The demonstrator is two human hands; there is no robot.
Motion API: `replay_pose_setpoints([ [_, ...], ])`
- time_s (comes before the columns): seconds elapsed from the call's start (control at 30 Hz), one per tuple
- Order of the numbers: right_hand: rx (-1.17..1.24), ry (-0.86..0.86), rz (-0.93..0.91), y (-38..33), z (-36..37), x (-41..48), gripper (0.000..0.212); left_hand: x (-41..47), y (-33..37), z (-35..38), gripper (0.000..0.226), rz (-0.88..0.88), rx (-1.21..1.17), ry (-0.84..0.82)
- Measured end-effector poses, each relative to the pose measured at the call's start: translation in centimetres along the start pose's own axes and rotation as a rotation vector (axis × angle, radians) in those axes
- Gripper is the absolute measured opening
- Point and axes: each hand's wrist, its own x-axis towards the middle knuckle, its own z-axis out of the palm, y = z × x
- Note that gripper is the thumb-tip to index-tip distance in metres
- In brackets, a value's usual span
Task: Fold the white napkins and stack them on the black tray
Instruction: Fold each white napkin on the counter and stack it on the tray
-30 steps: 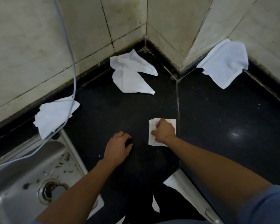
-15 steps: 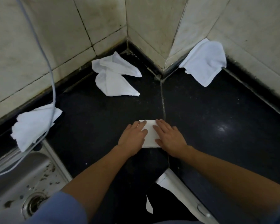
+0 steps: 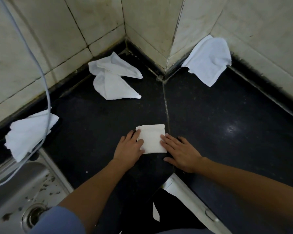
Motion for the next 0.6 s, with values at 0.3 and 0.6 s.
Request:
replay_pose_setpoints([
  [0.3, 0.124, -0.072, 0.193, 0.1, -7.1, 10.5, 0.048, -3.4, -0.8, 0.6, 0.036, -0.095, -0.180, 0.115],
  [0.6, 0.349, -0.364, 0.254, -0.7, -7.2, 12.7, 0.032, -10.2, -2.6, 1.7, 0.029, -0.344, -0.246, 0.194],
])
